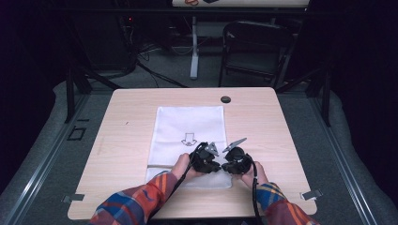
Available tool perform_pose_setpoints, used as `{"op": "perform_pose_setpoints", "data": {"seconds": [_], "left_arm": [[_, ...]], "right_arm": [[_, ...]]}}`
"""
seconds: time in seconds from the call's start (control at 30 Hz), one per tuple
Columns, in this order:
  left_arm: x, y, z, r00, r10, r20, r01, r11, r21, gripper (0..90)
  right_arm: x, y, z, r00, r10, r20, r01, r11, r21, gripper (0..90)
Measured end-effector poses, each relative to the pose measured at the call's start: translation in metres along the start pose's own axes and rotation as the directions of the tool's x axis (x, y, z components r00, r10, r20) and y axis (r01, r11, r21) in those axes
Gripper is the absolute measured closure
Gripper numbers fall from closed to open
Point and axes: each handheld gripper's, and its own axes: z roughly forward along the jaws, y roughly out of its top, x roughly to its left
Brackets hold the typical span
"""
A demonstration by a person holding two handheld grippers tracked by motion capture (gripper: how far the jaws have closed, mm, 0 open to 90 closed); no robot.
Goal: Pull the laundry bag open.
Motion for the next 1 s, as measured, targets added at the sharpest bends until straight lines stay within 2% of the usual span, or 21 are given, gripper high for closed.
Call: {"op": "perform_pose_setpoints", "data": {"seconds": [0.03,0.07,0.1,0.17,0.3,0.33,0.4,0.47,0.53,0.63,0.7,0.8,0.93,1.0], "left_arm": [[0.001,0.0,-0.001,1.0,-0.004,-0.002,0.004,0.9999,0.009,81.8],[0.002,-0.001,-0.001,0.9997,-0.015,0.017,0.015,0.9999,0.003,81.8],[0.002,-0.001,-0.002,0.9998,-0.017,0.007,0.017,0.9998,0.009,81.9],[0.002,-0.001,-0.001,0.9997,-0.02,0.017,0.02,0.9998,0.003,81.8],[0.002,0.0,-0.003,0.9999,-0.012,0.011,0.012,0.9998,0.017,81.9],[0.002,0.0,-0.003,0.9998,-0.012,0.016,0.012,0.9998,0.015,81.9],[0.002,0.0,-0.004,0.9999,0.003,0.01,-0.003,0.9995,0.032,82.0],[0.002,0.0,-0.003,0.9998,0.006,0.019,-0.006,0.9998,0.018,82.0],[0.001,0.001,-0.004,0.9998,0.013,0.013,-0.014,0.9993,0.034,82.0],[0.002,0.0,-0.005,0.9997,0.007,0.025,-0.007,0.9995,0.029,82.0],[0.002,-0.001,-0.006,0.9997,0.009,0.021,-0.009,0.9995,0.031,82.0],[0.003,-0.002,-0.007,0.9997,0.013,0.018,-0.013,0.999,0.042,82.0],[0.006,-0.006,-0.011,0.9996,-0.01,0.028,0.009,0.9994,0.032,81.8],[0.005,-0.004,-0.01,0.9998,-0.004,0.017,0.004,0.9991,0.041,81.7]], "right_arm": [[0.001,0.0,0.0,0.9999,0.013,-0.001,-0.013,1.0,-0.005,90.0],[0.001,0.001,0.0,1.0,-0.001,0.003,0.001,1.0,0.01,90.0],[0.001,0.001,0.0,1.0,-0.003,0.003,0.003,1.0,0.009,90.0],[0.001,0.001,0.0,1.0,0.002,-0.005,-0.002,1.0,0.006,90.0],[-0.001,0.0,0.0,1.0,0.006,-0.004,-0.006,1.0,0.01,90.0],[0.0,-0.001,0.001,0.9994,0.03,-0.017,-0.03,0.999,-0.011,90.0],[-0.001,-0.001,0.0,0.9992,0.03,-0.027,-0.03,1.0,-0.006,90.0],[-0.001,0.0,0.0,0.9997,0.013,-0.022,-0.013,1.0,0.008,90.0],[-0.001,0.0,0.0,0.9997,0.012,-0.023,-0.012,1.0,0.009,90.0],[-0.001,0.0,0.0,0.9994,-0.001,-0.035,0.001,1.0,0.01,90.0],[0.002,0.001,0.0,0.9998,-0.003,-0.017,0.003,1.0,0.015,90.0],[0.001,0.0,0.0,0.9997,0.001,-0.025,-0.001,1.0,0.013,90.0],[0.001,0.001,0.0,0.9997,0.004,-0.023,-0.004,1.0,0.013,90.0],[0.001,0.001,0.0,0.9998,0.004,-0.018,-0.004,1.0,0.016,90.0]]}}
